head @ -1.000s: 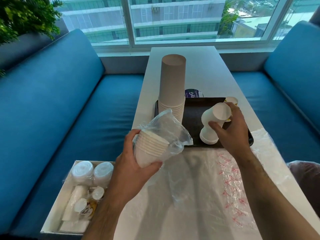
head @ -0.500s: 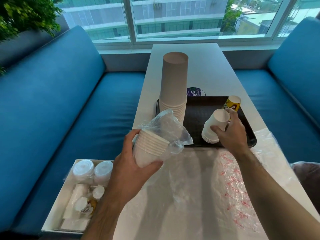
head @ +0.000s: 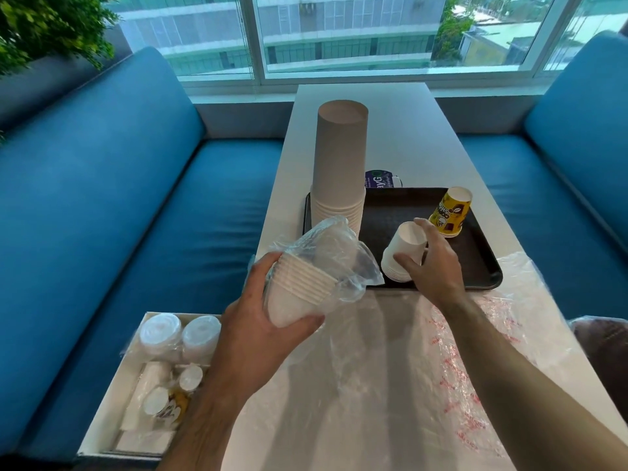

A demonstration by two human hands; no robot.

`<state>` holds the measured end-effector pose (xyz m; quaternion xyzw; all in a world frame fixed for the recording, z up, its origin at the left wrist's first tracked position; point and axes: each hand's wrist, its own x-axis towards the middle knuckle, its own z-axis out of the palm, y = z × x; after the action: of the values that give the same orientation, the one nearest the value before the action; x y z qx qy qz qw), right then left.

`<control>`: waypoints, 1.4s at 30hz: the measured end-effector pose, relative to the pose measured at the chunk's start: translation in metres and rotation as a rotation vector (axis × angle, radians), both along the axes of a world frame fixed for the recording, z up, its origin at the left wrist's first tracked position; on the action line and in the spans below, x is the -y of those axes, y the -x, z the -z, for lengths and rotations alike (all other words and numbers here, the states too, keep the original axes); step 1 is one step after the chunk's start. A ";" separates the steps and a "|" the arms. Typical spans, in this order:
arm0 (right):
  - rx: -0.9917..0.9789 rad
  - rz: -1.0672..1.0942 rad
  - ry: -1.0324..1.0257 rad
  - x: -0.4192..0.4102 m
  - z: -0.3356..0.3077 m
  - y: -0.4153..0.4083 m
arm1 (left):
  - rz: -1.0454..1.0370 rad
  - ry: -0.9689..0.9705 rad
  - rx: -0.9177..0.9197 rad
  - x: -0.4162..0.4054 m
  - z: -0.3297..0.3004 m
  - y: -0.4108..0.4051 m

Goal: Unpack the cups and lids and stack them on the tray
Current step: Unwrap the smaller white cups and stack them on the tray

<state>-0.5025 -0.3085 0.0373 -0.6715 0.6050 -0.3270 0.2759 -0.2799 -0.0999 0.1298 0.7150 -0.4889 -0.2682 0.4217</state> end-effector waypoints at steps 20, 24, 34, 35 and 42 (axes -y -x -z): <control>0.126 -0.794 -0.206 -0.064 -0.136 -0.036 | 0.056 -0.074 0.078 0.006 0.002 0.003; 0.075 -0.853 -0.277 -0.066 -0.134 -0.044 | 0.060 -0.083 0.091 0.005 0.003 0.003; 0.068 -0.844 -0.220 -0.071 -0.129 -0.050 | 0.055 -0.086 0.112 0.002 0.004 0.002; 0.094 -0.827 -0.213 -0.071 -0.130 -0.048 | 0.053 -0.087 0.117 0.001 0.005 0.001; 0.153 -0.797 -0.255 -0.077 -0.136 -0.047 | 0.060 -0.089 0.127 -0.004 0.005 0.001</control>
<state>-0.4557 -0.2319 0.1731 -0.7872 0.3113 -0.1661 0.5058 -0.2805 -0.0959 0.1245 0.7338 -0.5233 -0.2563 0.3493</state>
